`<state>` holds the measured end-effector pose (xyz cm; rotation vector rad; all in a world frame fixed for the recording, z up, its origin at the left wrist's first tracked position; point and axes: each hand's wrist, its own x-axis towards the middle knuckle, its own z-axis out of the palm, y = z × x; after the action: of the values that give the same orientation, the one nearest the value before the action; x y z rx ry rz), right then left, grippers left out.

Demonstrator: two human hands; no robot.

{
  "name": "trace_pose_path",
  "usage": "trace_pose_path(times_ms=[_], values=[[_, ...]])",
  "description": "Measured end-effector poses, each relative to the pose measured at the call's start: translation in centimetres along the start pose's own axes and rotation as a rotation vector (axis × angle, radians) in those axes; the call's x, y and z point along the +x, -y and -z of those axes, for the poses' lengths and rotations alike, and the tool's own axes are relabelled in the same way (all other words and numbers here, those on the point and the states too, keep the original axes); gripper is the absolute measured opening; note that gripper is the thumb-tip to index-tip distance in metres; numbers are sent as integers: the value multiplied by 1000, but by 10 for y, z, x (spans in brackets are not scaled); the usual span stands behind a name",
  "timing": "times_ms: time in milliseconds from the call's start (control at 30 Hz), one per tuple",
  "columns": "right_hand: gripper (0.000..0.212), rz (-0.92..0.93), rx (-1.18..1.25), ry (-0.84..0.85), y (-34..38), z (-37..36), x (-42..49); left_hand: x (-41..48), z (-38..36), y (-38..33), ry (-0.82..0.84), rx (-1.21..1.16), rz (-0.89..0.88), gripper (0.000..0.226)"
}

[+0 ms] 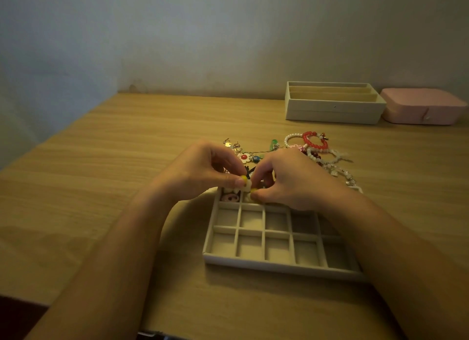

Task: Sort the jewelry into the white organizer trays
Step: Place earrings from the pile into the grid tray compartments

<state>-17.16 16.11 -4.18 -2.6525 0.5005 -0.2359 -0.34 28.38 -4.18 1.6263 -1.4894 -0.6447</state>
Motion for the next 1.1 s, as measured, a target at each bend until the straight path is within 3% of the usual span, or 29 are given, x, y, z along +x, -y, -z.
trace_pose_path(times_ms=[333,1100], values=[[15,-25,86,-3,-8,6,1,1,-6,-3,19,157,-28,23],[12,13,38,19,-11,5,2,3,-15,-11,-11,612,33,14]])
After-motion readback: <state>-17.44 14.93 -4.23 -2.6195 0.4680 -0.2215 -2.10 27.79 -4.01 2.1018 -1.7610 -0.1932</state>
